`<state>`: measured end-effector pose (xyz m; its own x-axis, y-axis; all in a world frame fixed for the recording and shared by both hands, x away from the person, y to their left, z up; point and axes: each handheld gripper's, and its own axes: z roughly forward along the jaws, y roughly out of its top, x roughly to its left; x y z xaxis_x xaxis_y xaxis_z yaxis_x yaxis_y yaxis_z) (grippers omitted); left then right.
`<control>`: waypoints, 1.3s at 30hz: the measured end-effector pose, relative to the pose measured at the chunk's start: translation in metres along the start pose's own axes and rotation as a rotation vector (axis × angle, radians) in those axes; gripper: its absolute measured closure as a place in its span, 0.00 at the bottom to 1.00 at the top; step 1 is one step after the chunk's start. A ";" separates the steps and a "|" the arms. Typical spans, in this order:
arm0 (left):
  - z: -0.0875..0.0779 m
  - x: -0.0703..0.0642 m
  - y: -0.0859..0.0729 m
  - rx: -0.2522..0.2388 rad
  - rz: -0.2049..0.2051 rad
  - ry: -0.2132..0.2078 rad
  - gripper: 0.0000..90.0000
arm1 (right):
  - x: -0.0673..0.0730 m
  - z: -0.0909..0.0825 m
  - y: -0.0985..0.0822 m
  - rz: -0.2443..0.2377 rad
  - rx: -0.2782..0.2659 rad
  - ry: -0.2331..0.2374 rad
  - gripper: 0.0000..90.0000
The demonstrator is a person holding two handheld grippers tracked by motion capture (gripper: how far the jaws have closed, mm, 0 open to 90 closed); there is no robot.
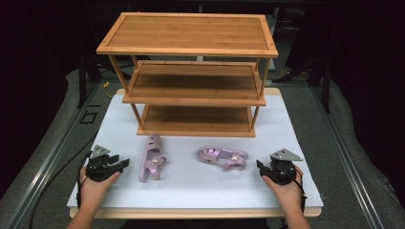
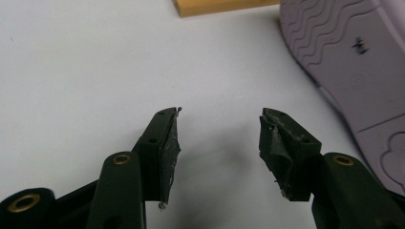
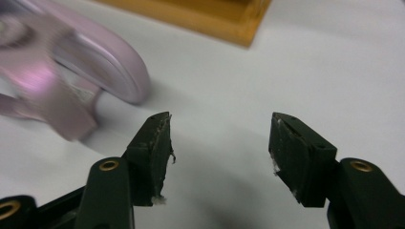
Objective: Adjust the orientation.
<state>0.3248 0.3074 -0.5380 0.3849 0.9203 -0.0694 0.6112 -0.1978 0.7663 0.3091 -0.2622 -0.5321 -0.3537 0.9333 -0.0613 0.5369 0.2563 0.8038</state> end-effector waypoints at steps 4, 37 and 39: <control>-0.006 -0.011 0.001 -0.001 0.038 -0.004 0.53 | 0.007 -0.010 0.002 0.001 -0.030 0.031 0.47; -0.038 -0.069 0.030 -0.083 0.142 -0.150 0.96 | 0.015 -0.009 0.004 0.033 -0.017 0.074 0.60; -0.034 -0.074 0.030 -0.069 0.158 -0.155 0.99 | 0.015 -0.009 0.004 0.033 -0.017 0.074 0.60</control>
<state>0.2915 0.2446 -0.4880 0.5768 0.8160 -0.0383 0.4885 -0.3070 0.8168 0.2990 -0.2494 -0.5249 -0.3921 0.9199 0.0087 0.5364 0.2209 0.8146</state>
